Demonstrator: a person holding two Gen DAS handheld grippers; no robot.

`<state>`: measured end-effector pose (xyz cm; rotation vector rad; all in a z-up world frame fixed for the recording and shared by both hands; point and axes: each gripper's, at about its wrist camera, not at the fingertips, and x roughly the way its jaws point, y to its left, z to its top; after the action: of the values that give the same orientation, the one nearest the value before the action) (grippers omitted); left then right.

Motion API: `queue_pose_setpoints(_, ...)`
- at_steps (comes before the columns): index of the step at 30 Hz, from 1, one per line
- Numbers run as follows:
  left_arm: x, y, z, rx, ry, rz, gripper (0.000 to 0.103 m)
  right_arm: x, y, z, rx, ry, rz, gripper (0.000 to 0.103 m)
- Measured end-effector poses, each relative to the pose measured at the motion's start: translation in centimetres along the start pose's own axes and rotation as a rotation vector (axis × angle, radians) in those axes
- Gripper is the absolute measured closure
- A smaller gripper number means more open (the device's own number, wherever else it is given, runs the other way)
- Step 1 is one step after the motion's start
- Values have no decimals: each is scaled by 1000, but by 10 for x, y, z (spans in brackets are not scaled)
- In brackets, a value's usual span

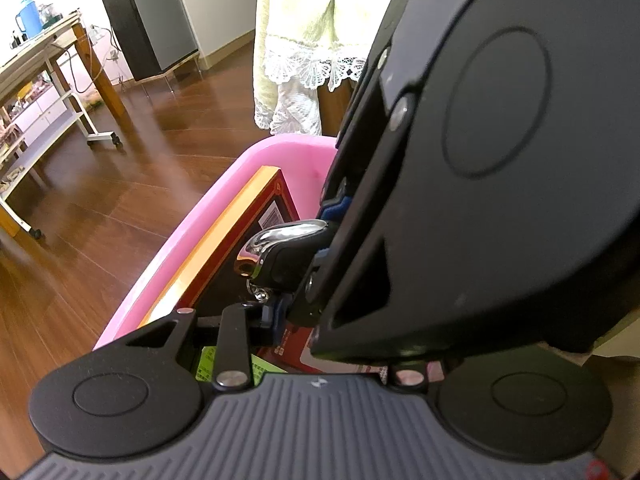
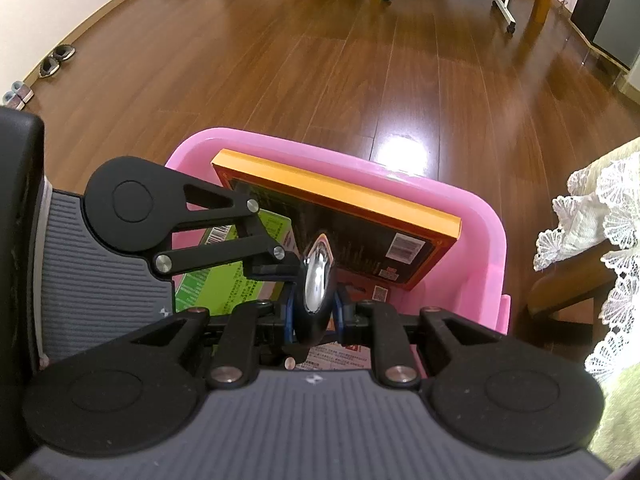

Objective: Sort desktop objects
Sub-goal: 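Lower the mouse into the tub and open the right gripper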

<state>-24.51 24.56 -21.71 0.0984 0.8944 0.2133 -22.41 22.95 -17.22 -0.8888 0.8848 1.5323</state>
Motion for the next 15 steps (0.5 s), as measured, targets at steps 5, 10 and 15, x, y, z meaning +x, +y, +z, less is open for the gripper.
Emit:
queue_pose_setpoints(5, 0, 0, -2, -1, 6, -6, 67, 4, -1, 1, 8, 17, -7, 87)
queue_pose_setpoints(10, 0, -2, -5, 0, 10, -7, 68, 6, -2, 1, 11, 25, -16, 87)
queue_pose_setpoints(15, 3, 1, -6, 4, 15, -6, 68, 8, -3, 3, 14, 28, -20, 87)
